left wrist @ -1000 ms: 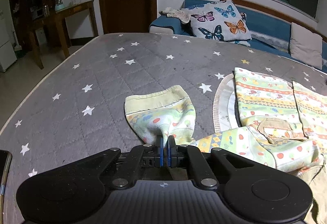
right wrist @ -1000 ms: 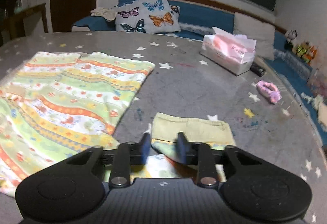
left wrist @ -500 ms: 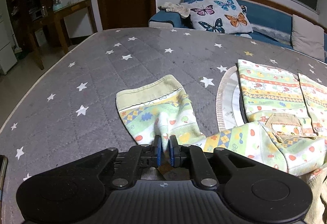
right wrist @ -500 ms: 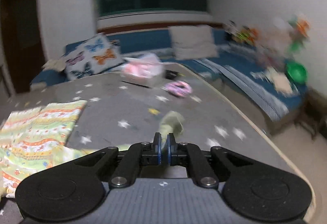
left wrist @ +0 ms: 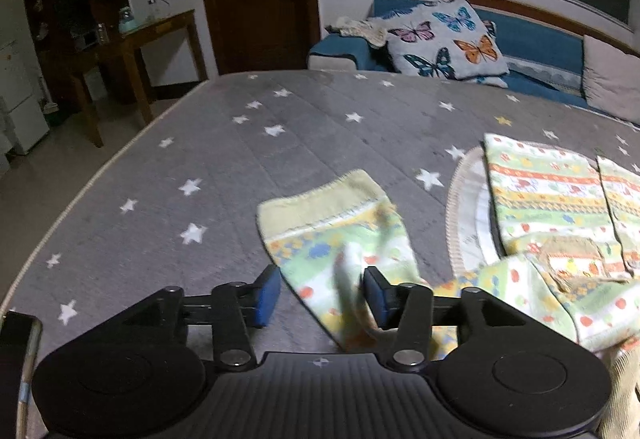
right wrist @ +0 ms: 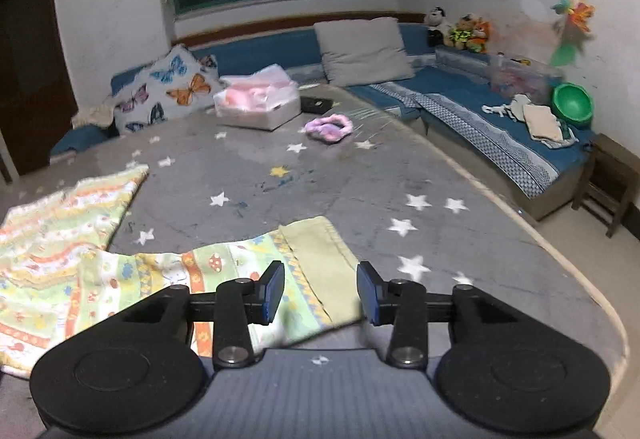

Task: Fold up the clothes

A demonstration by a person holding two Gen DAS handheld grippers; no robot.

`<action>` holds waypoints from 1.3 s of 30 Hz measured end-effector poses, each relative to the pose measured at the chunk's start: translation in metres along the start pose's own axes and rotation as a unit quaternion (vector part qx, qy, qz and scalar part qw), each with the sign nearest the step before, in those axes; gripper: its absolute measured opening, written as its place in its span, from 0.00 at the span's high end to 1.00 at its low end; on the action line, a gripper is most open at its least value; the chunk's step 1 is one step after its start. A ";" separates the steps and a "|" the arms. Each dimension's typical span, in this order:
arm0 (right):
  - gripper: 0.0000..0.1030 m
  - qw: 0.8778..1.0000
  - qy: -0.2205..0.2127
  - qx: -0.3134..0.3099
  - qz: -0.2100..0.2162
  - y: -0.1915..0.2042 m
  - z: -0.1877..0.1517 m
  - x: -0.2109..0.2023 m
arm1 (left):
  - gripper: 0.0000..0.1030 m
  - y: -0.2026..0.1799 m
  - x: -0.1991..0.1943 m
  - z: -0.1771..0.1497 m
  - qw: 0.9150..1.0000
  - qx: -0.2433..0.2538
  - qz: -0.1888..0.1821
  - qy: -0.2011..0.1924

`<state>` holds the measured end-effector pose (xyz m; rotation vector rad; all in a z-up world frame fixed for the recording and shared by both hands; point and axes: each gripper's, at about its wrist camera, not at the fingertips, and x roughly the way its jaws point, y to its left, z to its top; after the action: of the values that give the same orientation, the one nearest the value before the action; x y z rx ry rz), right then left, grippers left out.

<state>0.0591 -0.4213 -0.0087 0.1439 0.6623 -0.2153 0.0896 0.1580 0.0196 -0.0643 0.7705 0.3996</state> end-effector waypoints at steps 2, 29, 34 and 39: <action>0.61 1.000 0.006 -0.007 -0.009 0.003 0.001 0.011 | 0.42 0.008 -0.001 0.003 1.000 -0.008 0.003 -0.005; 0.93 0.994 0.041 -0.082 -0.051 0.020 0.029 0.078 | 0.46 0.000 0.085 0.041 0.993 0.119 -0.002 -0.021; 0.93 0.992 0.040 -0.100 -0.067 0.024 0.043 0.100 | 0.46 -0.014 0.102 0.047 0.987 0.148 0.038 -0.049; 0.92 0.990 0.039 -0.114 -0.077 0.027 0.058 0.121 | 0.44 -0.018 0.110 0.048 0.988 0.127 0.071 -0.052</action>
<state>0.1929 -0.4246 -0.0372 -0.1188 0.7710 -0.2827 0.1993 0.1871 -0.0231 0.2495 0.7186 0.4342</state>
